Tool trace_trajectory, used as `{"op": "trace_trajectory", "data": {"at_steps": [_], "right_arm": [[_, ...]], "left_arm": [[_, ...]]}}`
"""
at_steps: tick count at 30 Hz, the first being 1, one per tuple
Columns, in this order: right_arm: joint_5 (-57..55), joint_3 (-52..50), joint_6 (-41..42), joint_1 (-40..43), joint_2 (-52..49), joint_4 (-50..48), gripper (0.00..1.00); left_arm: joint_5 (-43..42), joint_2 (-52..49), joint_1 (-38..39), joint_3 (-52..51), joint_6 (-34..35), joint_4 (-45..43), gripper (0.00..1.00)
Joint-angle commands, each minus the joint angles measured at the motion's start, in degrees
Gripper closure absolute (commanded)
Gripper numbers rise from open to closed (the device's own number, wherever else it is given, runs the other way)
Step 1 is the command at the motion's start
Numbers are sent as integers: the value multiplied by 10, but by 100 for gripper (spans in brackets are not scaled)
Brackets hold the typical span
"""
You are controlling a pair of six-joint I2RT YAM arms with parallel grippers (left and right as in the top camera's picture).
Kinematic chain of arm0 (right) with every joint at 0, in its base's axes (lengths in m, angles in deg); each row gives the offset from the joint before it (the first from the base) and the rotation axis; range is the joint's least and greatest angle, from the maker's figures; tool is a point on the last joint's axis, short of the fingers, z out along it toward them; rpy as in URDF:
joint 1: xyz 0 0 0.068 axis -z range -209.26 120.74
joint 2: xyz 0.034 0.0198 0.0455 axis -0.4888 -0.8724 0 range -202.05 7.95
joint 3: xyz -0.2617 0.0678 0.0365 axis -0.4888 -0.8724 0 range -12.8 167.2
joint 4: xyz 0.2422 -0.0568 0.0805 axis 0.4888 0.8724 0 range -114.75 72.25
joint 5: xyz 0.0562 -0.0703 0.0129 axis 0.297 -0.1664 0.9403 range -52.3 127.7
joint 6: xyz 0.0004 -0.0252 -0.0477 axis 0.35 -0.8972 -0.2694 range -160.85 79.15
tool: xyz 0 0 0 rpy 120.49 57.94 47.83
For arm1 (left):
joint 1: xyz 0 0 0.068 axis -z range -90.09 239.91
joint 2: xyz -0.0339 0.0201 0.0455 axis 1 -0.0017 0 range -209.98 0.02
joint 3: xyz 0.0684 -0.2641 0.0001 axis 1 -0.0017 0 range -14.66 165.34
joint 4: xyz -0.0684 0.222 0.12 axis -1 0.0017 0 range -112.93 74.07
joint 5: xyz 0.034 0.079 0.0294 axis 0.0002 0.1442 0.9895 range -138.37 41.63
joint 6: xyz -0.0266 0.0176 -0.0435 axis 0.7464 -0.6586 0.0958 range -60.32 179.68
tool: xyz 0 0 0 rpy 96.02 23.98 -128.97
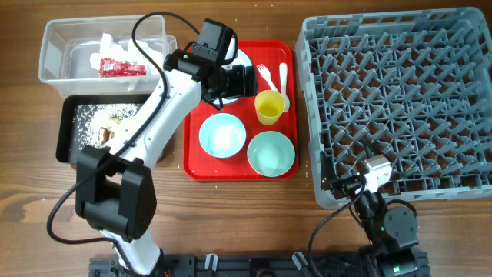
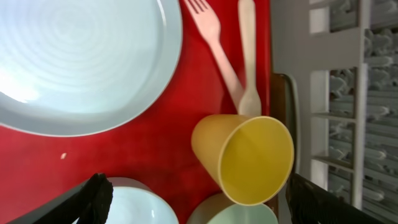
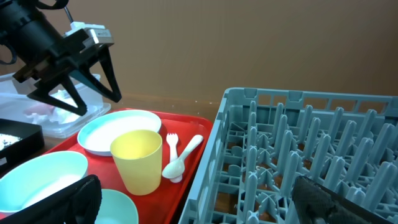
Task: Sort waste into correct bins and load items into the dishwasher rack
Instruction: 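Grasp the yellow cup with the left gripper and lift it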
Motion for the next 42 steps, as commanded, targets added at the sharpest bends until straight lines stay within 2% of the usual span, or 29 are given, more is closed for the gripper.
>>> {"op": "trace_trajectory", "data": {"at_steps": [1, 3, 11, 12, 14, 18, 19, 20, 21, 23, 26, 30, 31, 33, 36, 40, 41, 42], "right_arm": [[5, -1, 3, 2, 1, -1, 0], [-1, -1, 3, 2, 1, -10, 0], [-12, -1, 4, 2, 1, -15, 1], [-12, -1, 4, 2, 1, -15, 0], [-12, -1, 5, 2, 1, -15, 0], [-12, -1, 5, 2, 1, -15, 0], [-10, -1, 5, 2, 1, -15, 0], [-10, -1, 5, 2, 1, -15, 0], [-10, -1, 5, 2, 1, -16, 0], [-10, -1, 43, 2, 1, -26, 0], [-5, 9, 84, 2, 1, -60, 0], [86, 89, 143, 2, -30, -59, 0], [123, 138, 155, 2, -75, -53, 0], [172, 218, 155, 2, -159, -35, 1], [245, 387, 153, 2, -323, 48, 0], [310, 654, 155, 2, -551, 238, 0], [310, 687, 156, 2, -591, 242, 0], [315, 697, 207, 2, -619, 231, 0]], "left_arm": [[-47, -22, 3, 9, -29, -1, 9], [-46, -52, 11, 9, -48, -12, 11], [-45, -101, 17, 9, -48, -16, 32], [-40, -104, 21, 9, -48, -19, 37], [-18, -104, 29, 9, -48, -25, 54], [-4, -111, 45, 9, -48, -26, 73], [5, -114, 49, 9, -48, -26, 80], [7, -115, 52, 9, -48, -26, 92], [8, -115, 53, 9, -47, -30, 96], [7, -110, 47, 9, -27, -27, 96], [-105, -77, 7, 9, -2, -27, 96], [-234, -15, -67, 9, 7, -8, 96], [-302, 6, -95, 9, 7, 2, 96], [-366, 23, -122, 9, 7, 20, 96], [-463, 32, -149, 9, 5, 47, 96], [-642, 32, -169, 9, -16, 64, 96], [-678, 32, -172, 9, -20, 64, 96], [-704, 32, -175, 9, -20, 64, 96]]}}
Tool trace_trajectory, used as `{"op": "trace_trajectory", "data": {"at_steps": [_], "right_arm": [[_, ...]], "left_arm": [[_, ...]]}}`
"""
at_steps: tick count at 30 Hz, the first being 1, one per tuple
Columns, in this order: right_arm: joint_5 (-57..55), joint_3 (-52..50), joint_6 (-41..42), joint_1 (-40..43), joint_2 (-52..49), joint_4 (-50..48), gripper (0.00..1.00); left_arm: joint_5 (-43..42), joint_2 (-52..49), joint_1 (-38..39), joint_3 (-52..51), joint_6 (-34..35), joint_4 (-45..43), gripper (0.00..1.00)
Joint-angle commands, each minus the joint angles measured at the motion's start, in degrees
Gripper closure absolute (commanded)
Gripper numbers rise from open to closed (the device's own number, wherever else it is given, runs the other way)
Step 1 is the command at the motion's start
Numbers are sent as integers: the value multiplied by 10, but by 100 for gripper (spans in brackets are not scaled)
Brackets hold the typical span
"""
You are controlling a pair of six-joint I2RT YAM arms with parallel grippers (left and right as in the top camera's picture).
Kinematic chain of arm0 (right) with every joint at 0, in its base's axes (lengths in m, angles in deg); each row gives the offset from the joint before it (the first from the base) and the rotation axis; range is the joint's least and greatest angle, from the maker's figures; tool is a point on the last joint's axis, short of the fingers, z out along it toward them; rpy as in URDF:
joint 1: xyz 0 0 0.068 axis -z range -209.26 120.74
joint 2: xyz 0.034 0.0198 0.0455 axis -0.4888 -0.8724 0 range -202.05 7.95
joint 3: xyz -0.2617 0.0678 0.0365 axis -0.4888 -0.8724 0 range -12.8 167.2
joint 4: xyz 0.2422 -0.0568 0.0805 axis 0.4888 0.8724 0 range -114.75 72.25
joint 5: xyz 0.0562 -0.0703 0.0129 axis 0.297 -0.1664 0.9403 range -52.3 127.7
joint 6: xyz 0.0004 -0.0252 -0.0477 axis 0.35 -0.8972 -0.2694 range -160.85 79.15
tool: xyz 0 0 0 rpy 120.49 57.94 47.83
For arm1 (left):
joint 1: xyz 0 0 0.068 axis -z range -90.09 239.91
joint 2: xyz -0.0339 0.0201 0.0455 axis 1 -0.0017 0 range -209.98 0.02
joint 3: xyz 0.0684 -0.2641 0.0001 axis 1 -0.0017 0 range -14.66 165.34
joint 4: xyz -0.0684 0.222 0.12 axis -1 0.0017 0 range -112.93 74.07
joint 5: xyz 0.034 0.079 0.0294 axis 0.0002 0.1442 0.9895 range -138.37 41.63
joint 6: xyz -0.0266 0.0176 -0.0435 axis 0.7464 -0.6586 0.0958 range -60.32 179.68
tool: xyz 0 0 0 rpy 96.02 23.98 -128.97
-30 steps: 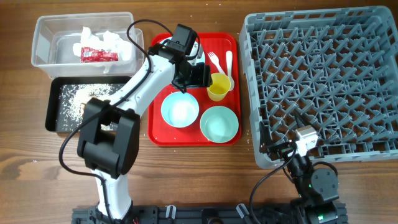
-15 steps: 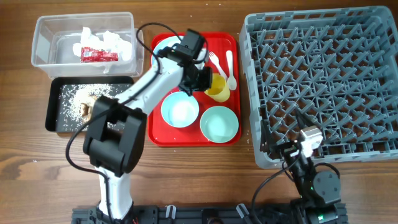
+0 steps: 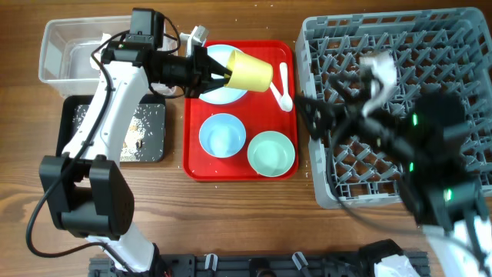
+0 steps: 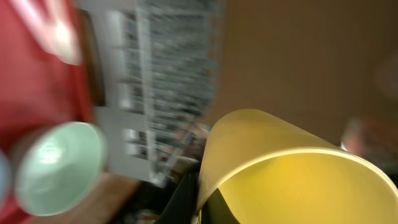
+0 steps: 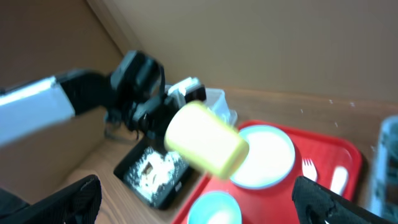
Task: Sort waste into correct bins and load items into the dishwasher rack
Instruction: 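Grasp the yellow cup with the left gripper and lift it, then hand the yellow cup from the left gripper to the right gripper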
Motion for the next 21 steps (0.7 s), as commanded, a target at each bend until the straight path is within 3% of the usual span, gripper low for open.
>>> {"op": "trace_trajectory", "data": {"at_steps": [1, 6, 14, 21], "right_arm": [[44, 44, 107, 1, -79, -22, 0], [61, 44, 104, 1, -162, -32, 0], [290, 44, 92, -7, -265, -221, 5], [290, 44, 91, -55, -276, -243, 27]], "left_arm": [[-162, 10, -13, 5, -18, 1, 96], [-190, 10, -16, 5, -18, 1, 96], [-181, 10, 7, 5, -17, 1, 96], [-181, 10, 8, 5, -17, 1, 96]]}}
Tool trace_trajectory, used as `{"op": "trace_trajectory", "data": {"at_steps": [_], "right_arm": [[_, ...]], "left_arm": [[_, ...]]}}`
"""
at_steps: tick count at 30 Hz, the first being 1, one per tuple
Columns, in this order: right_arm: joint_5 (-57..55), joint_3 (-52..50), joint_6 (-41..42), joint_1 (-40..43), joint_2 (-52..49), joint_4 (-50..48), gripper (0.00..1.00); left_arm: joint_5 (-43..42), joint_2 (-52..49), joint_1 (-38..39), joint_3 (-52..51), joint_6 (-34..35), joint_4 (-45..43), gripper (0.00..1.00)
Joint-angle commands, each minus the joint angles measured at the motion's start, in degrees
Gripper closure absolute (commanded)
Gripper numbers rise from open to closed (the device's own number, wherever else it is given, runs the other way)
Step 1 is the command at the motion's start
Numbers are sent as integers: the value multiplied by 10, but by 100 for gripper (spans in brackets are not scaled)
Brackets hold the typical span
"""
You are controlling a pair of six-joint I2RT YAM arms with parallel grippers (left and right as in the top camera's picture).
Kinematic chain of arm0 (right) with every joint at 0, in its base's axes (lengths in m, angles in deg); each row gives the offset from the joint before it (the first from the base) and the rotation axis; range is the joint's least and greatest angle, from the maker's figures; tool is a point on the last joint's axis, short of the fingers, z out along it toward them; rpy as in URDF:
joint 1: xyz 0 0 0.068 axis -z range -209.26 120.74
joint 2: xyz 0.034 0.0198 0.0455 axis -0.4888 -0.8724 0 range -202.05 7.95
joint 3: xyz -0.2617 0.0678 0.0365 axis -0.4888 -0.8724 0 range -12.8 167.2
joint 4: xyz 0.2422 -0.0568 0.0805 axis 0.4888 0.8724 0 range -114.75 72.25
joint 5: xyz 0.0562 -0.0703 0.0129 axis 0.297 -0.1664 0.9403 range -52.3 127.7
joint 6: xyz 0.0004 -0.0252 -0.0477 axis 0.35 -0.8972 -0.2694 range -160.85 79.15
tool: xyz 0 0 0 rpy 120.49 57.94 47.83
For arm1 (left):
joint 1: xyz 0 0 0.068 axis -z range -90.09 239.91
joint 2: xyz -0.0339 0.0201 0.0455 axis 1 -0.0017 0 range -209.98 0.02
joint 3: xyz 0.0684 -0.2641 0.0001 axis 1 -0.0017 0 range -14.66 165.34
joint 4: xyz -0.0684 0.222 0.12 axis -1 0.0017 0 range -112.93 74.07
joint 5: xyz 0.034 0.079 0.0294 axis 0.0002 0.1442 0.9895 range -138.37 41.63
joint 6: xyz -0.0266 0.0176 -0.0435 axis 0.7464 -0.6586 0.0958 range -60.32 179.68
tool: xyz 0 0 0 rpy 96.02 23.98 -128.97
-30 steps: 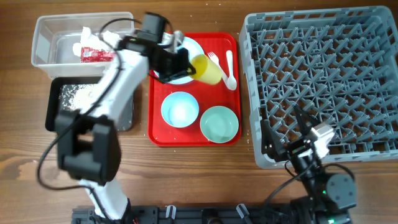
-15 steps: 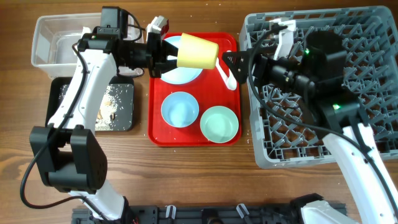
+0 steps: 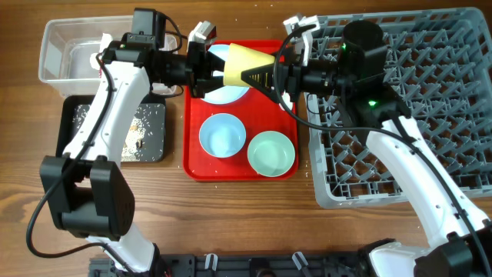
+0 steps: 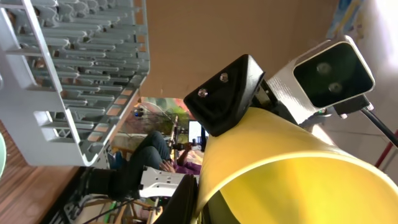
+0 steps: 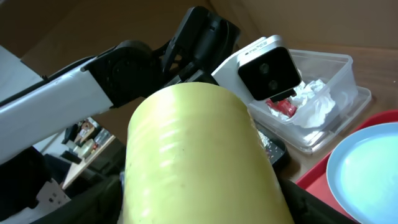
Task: Sort waste into correct bins and load items into the dishwasher rack
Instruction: 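Hand the yellow cup from the left gripper to the right gripper, then place the yellow cup into the dish rack with the right gripper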
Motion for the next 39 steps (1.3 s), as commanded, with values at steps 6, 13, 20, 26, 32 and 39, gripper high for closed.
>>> {"op": "trace_trajectory", "data": {"at_steps": [6, 13, 20, 26, 32, 39], "right_arm": [[21, 9, -3, -17, -6, -8, 45], [-19, 9, -14, 39, 1, 77, 56], [-298, 16, -48, 75, 157, 406, 55], [-474, 68, 3, 75, 196, 745, 55], [-571, 65, 28, 75, 106, 852, 55], [-607, 53, 45, 54, 6, 849, 55]], "left_arm": [[-7, 9, 1, 5, -11, -1, 96], [5, 9, -12, 5, -11, -20, 42], [370, 9, -23, 5, -11, -29, 25], [520, 9, -23, 5, -11, -17, 23], [570, 9, -23, 5, -11, 14, 19], [570, 9, -23, 5, -11, 18, 17]]}}
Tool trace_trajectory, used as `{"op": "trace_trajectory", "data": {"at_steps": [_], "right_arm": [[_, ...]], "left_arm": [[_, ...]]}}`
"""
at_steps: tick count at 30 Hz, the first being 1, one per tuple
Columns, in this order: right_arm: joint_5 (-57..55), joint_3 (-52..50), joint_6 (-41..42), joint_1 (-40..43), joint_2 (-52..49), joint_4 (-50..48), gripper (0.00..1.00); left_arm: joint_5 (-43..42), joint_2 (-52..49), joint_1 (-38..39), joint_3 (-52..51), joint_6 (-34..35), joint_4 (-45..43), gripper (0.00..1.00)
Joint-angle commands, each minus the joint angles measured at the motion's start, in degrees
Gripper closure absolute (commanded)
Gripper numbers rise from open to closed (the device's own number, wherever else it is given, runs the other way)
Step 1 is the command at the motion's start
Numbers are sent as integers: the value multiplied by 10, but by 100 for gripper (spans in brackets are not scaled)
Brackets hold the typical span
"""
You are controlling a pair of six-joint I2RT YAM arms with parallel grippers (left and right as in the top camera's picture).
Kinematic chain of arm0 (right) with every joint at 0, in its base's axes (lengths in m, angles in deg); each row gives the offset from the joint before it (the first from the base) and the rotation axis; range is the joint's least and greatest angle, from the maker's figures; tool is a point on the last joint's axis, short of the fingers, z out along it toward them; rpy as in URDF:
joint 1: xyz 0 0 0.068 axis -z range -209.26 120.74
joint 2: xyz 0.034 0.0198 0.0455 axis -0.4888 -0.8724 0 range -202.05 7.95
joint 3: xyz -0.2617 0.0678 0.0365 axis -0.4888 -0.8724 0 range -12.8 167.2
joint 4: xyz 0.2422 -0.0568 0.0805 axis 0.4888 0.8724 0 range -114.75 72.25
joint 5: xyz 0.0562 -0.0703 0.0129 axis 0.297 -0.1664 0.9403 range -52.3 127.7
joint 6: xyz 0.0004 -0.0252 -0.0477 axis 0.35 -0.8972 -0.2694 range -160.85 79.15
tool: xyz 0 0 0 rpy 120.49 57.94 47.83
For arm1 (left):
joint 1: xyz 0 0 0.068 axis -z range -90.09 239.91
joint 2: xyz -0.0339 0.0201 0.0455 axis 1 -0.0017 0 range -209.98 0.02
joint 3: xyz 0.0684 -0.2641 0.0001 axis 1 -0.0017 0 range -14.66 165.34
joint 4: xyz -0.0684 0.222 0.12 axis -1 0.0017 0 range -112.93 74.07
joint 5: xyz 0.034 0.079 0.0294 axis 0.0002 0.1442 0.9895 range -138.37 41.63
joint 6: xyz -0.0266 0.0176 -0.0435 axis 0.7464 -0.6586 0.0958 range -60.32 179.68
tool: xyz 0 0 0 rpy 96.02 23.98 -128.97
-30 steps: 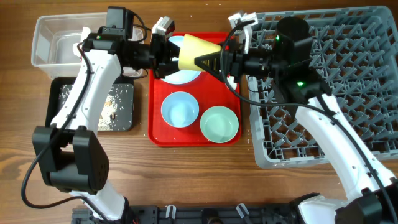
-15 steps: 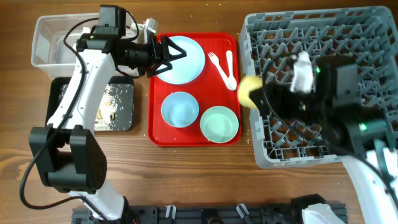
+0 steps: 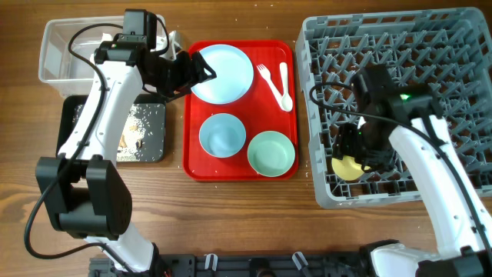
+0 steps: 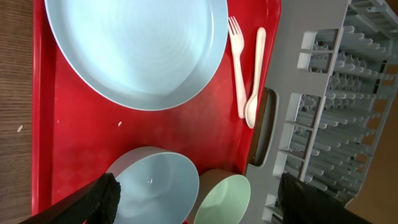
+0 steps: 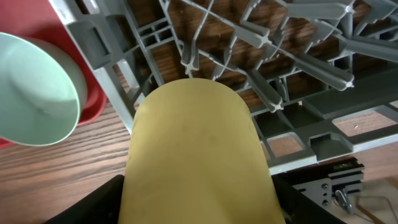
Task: Sort waste into correct bins and load items into the dishwasher rack
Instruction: 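Place the yellow cup into the dish rack with the right gripper, then grasp the blue bowl on the red tray with the right gripper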
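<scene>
The yellow cup [image 3: 345,166] lies on its side low in the front-left corner of the grey dishwasher rack [image 3: 430,61], with my right gripper [image 3: 352,152] shut on it. In the right wrist view the cup [image 5: 196,143] fills the space between the fingers [image 5: 104,200]. My left gripper [image 3: 198,73] hangs open and empty over the left part of the red tray [image 3: 190,138], beside the pale blue plate [image 3: 224,71]. A blue bowl [image 4: 155,186], a green bowl [image 4: 227,200], a fork [image 4: 236,56] and a spoon [image 4: 255,74] lie on the tray.
A clear bin [image 3: 69,54] with paper and a red wrapper stands at the back left. In front of it is a black tray [image 3: 146,131] with crumbs. The rack takes up the right side of the table.
The cup was above the tray with both grippers at it. Now the left gripper is open and empty by the plate, and the right holds the cup in the rack's front-left corner.
The left gripper hung open over the cup standing on the tray, with the right arm folded at the table's front. Then the left held the cup above the plate. Then the right gripper's fingers were round it too. Now the right alone holds it in the rack.
</scene>
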Motion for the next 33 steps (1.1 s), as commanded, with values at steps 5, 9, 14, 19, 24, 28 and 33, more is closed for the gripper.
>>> {"op": "trace_trajectory", "data": {"at_steps": [5, 9, 14, 19, 24, 28, 33], "right_arm": [[-31, -82, 32, -8, -11, -43, 54], [-27, -90, 31, -8, -12, -66, 29], [-26, -90, 30, -8, -12, -67, 19], [-8, -39, 3, -8, -7, -74, 18], [79, 127, -111, -21, -2, -110, 19], [118, 133, -116, -97, -27, -266, 20], [118, 133, -115, -189, -124, -374, 24]], "left_arm": [[6, 8, 0, 5, -5, 0, 16], [6, 8, 0, 5, -5, 2, 16], [6, 8, 0, 5, -5, 5, 16], [6, 8, 0, 5, -5, 7, 16], [7, 8, 0, 5, -5, 7, 15], [16, 11, -26, 5, -6, 9, 12], [16, 59, -108, 5, -93, 25, 12]]}}
